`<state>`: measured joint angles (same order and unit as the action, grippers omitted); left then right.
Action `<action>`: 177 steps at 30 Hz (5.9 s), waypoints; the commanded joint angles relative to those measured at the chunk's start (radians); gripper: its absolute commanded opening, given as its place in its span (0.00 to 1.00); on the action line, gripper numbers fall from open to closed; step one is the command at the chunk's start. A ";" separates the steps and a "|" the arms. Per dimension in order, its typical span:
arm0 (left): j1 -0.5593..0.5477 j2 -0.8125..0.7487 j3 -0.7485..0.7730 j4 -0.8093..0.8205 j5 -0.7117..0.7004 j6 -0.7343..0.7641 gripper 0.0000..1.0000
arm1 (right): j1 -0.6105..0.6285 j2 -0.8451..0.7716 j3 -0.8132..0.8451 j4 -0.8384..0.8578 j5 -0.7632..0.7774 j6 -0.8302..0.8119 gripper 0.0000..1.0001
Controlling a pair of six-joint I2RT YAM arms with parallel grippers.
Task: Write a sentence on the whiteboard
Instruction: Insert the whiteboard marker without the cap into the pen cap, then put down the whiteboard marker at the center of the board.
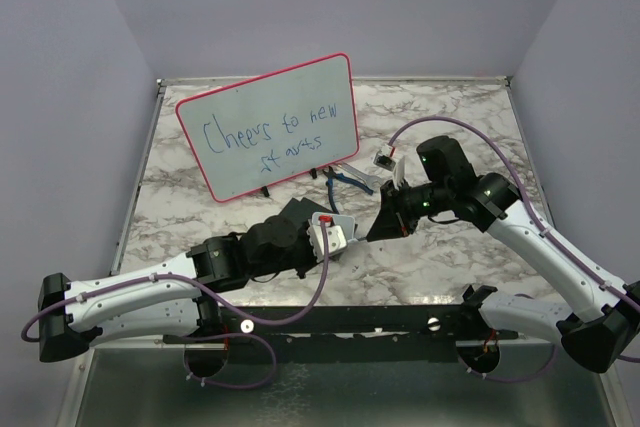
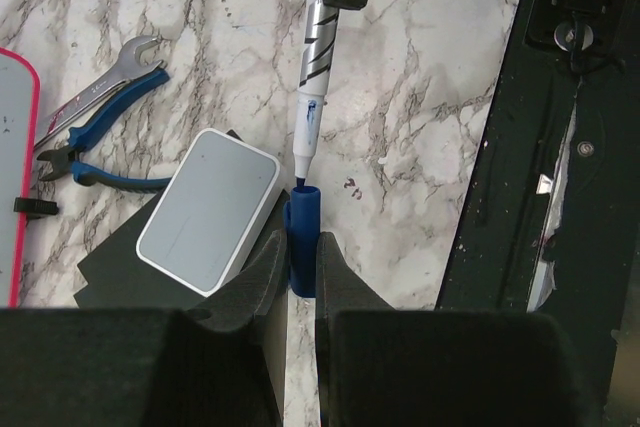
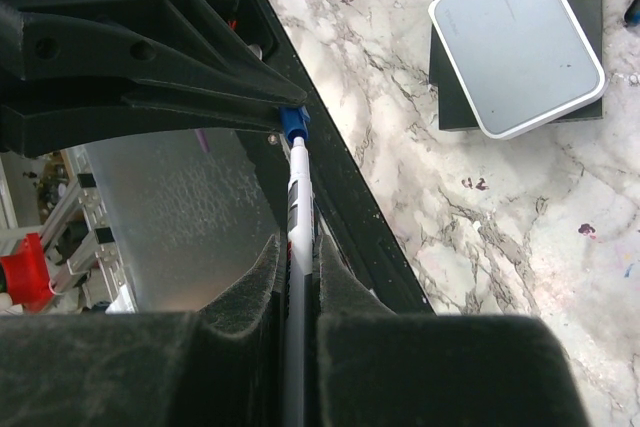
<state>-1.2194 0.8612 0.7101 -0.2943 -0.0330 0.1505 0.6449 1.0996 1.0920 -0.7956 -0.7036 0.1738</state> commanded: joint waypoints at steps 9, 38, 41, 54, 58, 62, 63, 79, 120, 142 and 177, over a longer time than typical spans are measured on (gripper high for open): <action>-0.011 -0.016 -0.010 -0.011 0.010 0.001 0.00 | -0.002 0.006 -0.019 0.010 -0.025 -0.011 0.01; -0.032 -0.027 0.001 0.002 0.071 0.011 0.00 | -0.002 0.075 -0.069 0.054 -0.214 -0.043 0.01; -0.032 -0.028 0.002 0.005 0.074 0.013 0.00 | -0.002 0.084 -0.077 0.061 -0.243 -0.042 0.01; -0.031 -0.017 0.026 0.029 0.065 -0.032 0.00 | -0.002 0.106 -0.085 0.093 -0.264 -0.007 0.01; -0.031 -0.014 0.027 0.032 0.052 -0.052 0.00 | -0.001 0.101 -0.095 0.103 -0.224 -0.001 0.01; -0.031 -0.016 0.026 0.035 0.041 -0.069 0.00 | 0.003 0.098 -0.108 0.104 -0.197 -0.001 0.01; -0.031 -0.014 0.027 0.035 0.041 -0.074 0.00 | 0.006 0.098 -0.109 0.103 -0.190 -0.002 0.01; -0.030 -0.012 0.023 0.084 0.013 -0.137 0.00 | 0.052 0.086 -0.165 0.175 -0.204 0.044 0.01; -0.029 -0.088 -0.013 0.172 -0.055 -0.145 0.00 | 0.260 0.186 -0.320 0.572 -0.242 0.291 0.01; -0.027 -0.097 -0.017 0.140 -0.104 -0.140 0.08 | 0.297 0.142 -0.249 0.493 -0.077 0.268 0.01; 0.422 -0.002 0.090 0.109 -0.165 -0.410 0.99 | 0.000 -0.077 -0.452 0.694 1.336 0.456 0.01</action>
<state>-0.8871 0.8429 0.7723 -0.2466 -0.2420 -0.1772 0.7330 1.0176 0.7498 -0.4198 0.4747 0.5762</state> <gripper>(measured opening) 0.988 0.093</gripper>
